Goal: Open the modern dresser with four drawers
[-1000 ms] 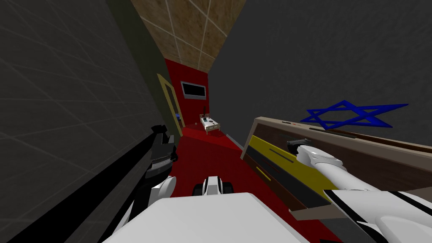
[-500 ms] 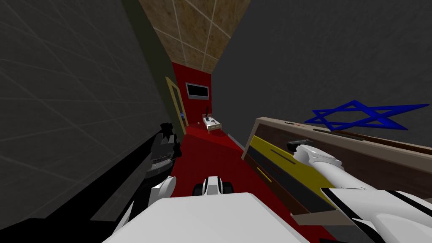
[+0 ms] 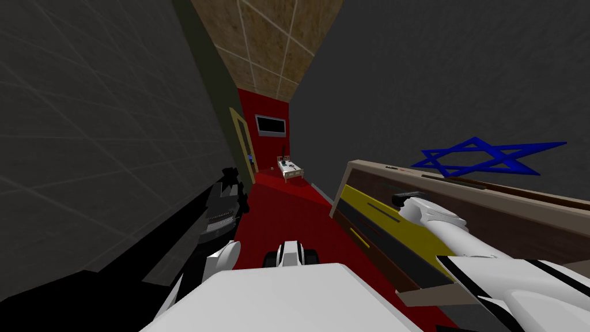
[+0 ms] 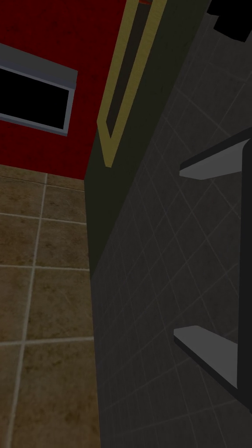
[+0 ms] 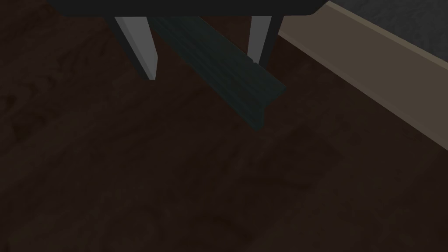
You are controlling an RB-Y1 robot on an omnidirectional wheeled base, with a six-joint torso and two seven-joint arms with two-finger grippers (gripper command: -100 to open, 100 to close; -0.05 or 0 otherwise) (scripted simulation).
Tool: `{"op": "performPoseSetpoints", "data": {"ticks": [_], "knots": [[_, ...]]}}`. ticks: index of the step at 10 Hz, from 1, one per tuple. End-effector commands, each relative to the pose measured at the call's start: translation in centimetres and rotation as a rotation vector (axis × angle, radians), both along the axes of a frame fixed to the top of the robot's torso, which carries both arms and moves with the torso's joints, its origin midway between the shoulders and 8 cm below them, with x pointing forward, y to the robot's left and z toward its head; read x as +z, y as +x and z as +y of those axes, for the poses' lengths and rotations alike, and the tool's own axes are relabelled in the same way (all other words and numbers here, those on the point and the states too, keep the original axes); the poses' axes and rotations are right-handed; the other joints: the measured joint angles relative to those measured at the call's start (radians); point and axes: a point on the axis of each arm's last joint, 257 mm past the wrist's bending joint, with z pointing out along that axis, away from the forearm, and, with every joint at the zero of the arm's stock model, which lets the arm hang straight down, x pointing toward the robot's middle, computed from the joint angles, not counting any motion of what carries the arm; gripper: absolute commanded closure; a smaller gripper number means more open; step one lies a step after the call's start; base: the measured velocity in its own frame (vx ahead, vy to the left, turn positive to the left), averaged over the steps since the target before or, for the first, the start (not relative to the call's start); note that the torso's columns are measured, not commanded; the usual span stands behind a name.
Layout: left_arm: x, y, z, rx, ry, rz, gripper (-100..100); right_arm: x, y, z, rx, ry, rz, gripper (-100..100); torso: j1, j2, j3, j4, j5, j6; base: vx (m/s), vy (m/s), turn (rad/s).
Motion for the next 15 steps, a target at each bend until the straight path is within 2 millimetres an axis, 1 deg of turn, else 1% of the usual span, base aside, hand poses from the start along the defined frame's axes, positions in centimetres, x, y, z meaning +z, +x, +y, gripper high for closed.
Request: {"op": "performPoseSetpoints", "data": {"ticks": [1, 2, 4, 9, 12, 15], "knots": [[0.0, 0.0, 0.0, 0.000, 0.000, 0.000, 0, 0.2, 0.4, 0.2, 0.033, -0.007, -0.009, 100, -0.002, -0.002, -0.001, 0.000, -0.003, -0.001, 0.124, 0.074, -0.112], [0.0, 0.0, 0.0, 0.000, 0.000, 0.000, 0, 0.3, 0.7, 0.3, 0.058, -0.021, 0.002, 100, -0.004, 0.000, 0.000, 0.001, -0.002, -0.006, 0.109, 0.041, -0.162], [0.0, 0.0, 0.0, 0.000, 0.000, 0.000, 0, 0.4, 1.0, 0.5, 0.081, -0.021, -0.004, 100, -0.004, 0.002, 0.002, 0.001, -0.002, -0.009, 0.087, 0.033, -0.103], [0.0, 0.0, 0.0, 0.000, 0.000, 0.000, 0, 0.3, 1.5, 0.9, 0.126, -0.014, -0.015, 100, -0.002, 0.002, 0.001, 0.001, -0.002, -0.005, 0.071, 0.045, -0.106], [0.0, 0.0, 0.0, 0.000, 0.000, 0.000, 0, 0.0, 2.0, 1.4, 0.173, -0.011, 0.000, 100, -0.003, 0.002, 0.001, 0.000, -0.002, -0.007, 0.082, 0.049, -0.126], [0.0, 0.0, 0.0, 0.000, 0.000, 0.000, 0, -0.3, 2.2, 1.6, 0.193, 0.002, -0.004, 100, -0.004, 0.000, 0.001, 0.000, -0.003, -0.005, 0.068, 0.048, -0.099]]}}
